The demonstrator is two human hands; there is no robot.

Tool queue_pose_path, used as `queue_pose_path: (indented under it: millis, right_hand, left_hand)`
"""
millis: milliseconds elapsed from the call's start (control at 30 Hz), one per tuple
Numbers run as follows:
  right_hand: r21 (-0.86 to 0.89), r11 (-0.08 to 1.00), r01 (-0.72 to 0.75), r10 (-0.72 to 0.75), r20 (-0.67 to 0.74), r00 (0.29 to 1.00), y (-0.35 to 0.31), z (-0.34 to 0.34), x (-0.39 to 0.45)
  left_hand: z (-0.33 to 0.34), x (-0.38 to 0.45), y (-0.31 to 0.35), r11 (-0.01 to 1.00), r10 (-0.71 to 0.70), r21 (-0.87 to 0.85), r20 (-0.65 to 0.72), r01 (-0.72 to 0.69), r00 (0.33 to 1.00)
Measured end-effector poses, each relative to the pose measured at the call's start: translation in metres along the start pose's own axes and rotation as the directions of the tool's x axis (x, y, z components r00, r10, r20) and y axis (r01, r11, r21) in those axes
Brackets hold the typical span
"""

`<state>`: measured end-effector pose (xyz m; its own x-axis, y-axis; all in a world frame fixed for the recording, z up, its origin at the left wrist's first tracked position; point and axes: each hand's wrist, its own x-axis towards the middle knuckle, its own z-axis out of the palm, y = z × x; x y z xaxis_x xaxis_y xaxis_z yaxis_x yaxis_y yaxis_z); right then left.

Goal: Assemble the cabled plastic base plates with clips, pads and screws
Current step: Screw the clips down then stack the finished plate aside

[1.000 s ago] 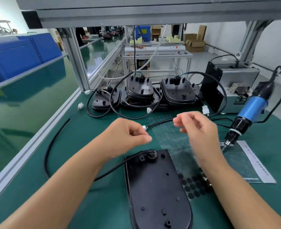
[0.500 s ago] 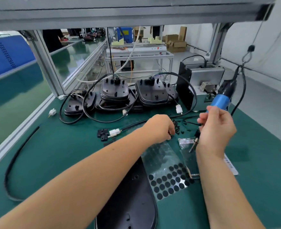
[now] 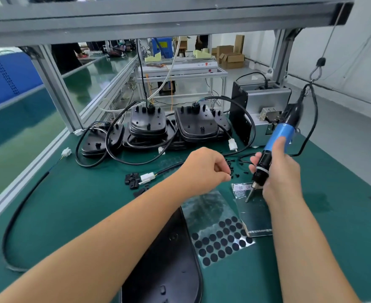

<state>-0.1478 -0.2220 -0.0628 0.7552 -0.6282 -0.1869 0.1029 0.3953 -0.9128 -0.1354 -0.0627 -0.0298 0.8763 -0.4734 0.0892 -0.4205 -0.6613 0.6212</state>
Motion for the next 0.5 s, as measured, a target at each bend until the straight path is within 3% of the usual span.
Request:
queue_pose_path:
  millis: [133,233,367,500]
  right_hand:
    - [0.254,0.965,-0.07,0.007,0.242,0.97,-0.008,0.009,-0.014]
    - [0.435,0.893,-0.117,-0.088,0.421,0.903,-0.016,0.021,-0.035]
    - [0.466,0.884,-0.041,-0.257,0.557,0.789,-0.031,0.043,-0.07]
    - [0.48,0.877,-0.015,-0.336,0.636,0.694,-0.039,0.063,-0.1]
  left_hand:
    - [-0.016,-0.036,-0.003,0.987,-0.028,-0.157,-0.027,0.023,0.999]
    - [-0.029,-0.061,-0.013,0.968,-0.049,-0.25,-0.11,0.02,0.993]
    - [-0.043,-0.091,-0.025,0.936,-0.074,-0.353,-0.2,-0.001,0.977]
    - [-0.048,-0.109,-0.033,0.92,-0.112,-0.393,-0.268,-0.002,0.957]
